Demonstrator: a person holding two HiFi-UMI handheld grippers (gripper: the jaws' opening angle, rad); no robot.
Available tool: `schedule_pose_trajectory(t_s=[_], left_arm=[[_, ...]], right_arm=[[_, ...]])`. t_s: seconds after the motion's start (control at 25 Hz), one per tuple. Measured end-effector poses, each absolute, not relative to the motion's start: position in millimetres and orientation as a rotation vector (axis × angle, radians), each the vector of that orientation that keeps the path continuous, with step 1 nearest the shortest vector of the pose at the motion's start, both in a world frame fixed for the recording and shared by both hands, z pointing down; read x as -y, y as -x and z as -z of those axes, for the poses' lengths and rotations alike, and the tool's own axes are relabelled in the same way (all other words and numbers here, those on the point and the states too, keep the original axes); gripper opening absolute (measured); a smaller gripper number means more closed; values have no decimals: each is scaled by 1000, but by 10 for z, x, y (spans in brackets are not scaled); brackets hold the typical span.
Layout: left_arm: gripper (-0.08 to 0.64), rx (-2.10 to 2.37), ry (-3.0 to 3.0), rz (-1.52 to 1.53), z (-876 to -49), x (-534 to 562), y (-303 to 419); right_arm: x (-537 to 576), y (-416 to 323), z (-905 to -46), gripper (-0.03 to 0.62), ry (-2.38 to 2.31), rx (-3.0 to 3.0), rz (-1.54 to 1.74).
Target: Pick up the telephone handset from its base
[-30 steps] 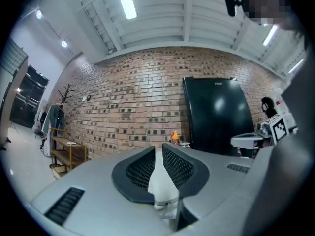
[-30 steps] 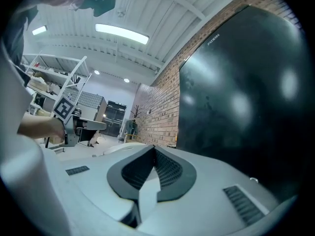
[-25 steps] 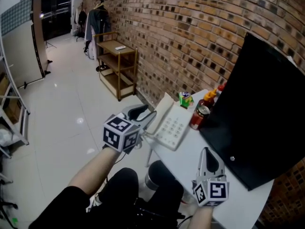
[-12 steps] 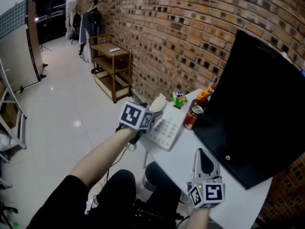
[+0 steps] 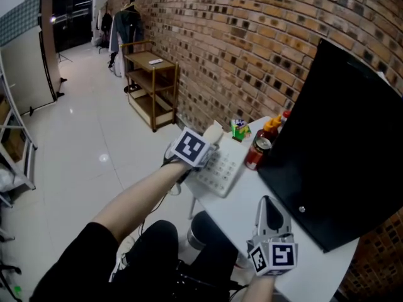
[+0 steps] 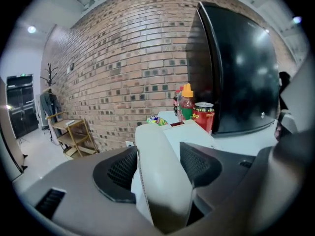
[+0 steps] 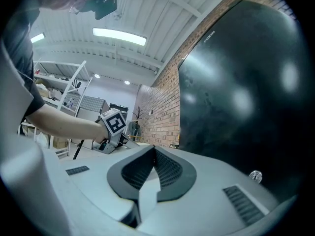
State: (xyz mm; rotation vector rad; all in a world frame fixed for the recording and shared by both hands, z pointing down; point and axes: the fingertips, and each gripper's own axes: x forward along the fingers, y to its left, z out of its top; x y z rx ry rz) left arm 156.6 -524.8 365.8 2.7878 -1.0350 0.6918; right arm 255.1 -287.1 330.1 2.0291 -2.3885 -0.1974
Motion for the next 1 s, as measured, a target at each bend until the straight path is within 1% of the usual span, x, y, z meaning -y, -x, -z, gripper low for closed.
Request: schedule_pose_trajectory(t_s=[0.32, 0.64, 1.0], left_arm=[[261, 1093, -2747, -708, -3666, 5326, -1548], [235, 1069, -2696, -586, -3648, 5305, -1586], [225, 1009, -2606, -445, -3600, 5268, -1407]], right_arm=[[2881, -2499, -3297, 9, -2009, 2411, 199], [2858, -2540, -3319, 9, -2020, 2380, 208], [2838, -2530, -3312, 9, -2019, 2357, 222]])
